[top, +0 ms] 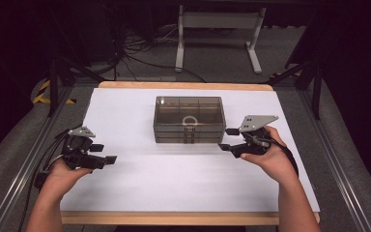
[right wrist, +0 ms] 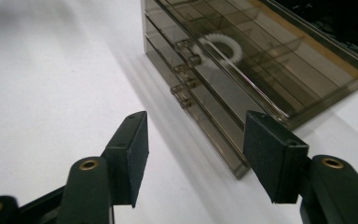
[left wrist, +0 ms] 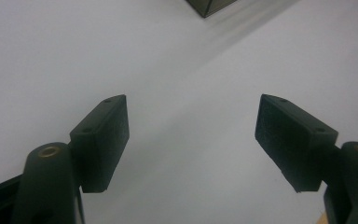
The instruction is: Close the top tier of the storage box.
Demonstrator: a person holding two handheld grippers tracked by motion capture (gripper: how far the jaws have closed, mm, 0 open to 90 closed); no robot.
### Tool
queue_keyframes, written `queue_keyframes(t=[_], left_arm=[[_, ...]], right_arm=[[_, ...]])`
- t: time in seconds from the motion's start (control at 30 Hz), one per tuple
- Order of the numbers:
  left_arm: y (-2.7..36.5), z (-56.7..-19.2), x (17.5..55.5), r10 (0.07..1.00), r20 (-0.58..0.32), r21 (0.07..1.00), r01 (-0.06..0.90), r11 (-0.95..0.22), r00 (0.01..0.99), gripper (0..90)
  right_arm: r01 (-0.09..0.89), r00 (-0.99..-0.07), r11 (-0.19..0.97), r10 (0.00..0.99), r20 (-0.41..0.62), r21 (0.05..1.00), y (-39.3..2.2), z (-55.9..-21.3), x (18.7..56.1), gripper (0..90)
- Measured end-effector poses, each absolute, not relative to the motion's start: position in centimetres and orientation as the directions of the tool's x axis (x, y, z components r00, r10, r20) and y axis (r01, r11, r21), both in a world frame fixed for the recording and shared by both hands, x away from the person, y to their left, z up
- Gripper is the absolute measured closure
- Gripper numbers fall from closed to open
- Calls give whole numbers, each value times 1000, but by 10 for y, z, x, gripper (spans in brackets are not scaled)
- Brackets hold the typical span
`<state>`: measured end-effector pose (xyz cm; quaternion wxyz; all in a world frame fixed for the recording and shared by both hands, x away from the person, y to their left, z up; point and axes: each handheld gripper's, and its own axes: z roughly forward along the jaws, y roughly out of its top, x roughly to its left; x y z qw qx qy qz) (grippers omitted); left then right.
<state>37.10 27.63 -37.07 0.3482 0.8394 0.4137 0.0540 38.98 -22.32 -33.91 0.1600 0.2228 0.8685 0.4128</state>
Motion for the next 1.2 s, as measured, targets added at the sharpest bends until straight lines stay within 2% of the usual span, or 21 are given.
queue_keyframes(t=[0.6, 1.2], left_arm=[[284, -380, 375, 753, -212, 606, 689, -399, 622, 266], [284, -391, 380, 772, -178, 601, 689, -405, 610, 266]], right_arm=[[413, -770, 527, 638, -25, 743, -273, -354, 411, 423], [486, -721, 536, 692, -30, 690, -296, -389, 429, 386]])
